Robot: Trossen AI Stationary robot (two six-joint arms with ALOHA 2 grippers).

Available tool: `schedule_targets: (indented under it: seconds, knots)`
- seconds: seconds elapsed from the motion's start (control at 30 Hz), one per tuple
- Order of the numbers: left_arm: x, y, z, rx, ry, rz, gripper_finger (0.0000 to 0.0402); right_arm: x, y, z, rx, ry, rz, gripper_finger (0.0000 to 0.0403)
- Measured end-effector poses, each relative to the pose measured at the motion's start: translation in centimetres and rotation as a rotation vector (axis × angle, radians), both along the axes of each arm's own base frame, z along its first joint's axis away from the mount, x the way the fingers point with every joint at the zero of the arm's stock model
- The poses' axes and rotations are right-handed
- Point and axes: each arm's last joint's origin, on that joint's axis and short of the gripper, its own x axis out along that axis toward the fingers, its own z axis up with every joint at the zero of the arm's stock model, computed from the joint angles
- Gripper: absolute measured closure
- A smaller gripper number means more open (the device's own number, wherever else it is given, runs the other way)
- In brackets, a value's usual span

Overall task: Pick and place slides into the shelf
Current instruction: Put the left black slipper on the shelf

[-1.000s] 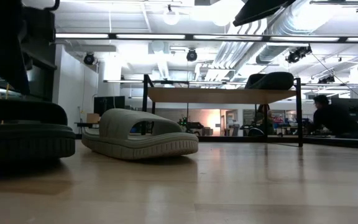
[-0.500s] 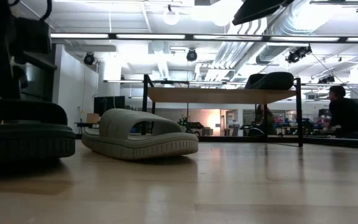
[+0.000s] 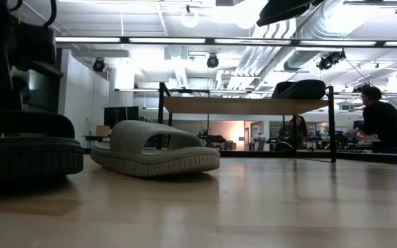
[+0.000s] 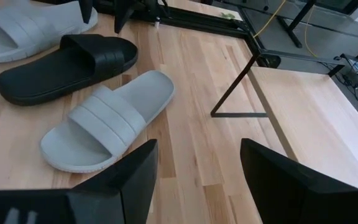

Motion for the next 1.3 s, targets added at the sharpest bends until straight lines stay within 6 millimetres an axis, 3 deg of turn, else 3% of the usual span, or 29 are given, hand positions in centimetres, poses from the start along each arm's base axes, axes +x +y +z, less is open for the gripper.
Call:
schedule_targets:
  seconds: [0.2,1.0,1.2,1.3]
  knots:
    - [-0.5,0.1,-1.4,-0.028,0.045,0.007,0.0092,0.0,0.0,0.0,0.004,-0.001,0.007,0.0182]
    - [0.0,-0.1,-1.0,-0.059,-0.022,0.006,0.0092,0.0,0.0,0.0,0.005,-0.004,0.007,0.0182]
    - [-0.2,-0.2,-3.5,-0.142,-0.047,-0.008,0.0092,0.0,0.0,0.1,0.006,-0.006,0.007,0.0182]
    - [-0.1,-0.3,-3.5,-0.169,-0.083,-0.020,0.0092,0.0,0.0,0.1,0.006,-0.006,0.007,0.0182]
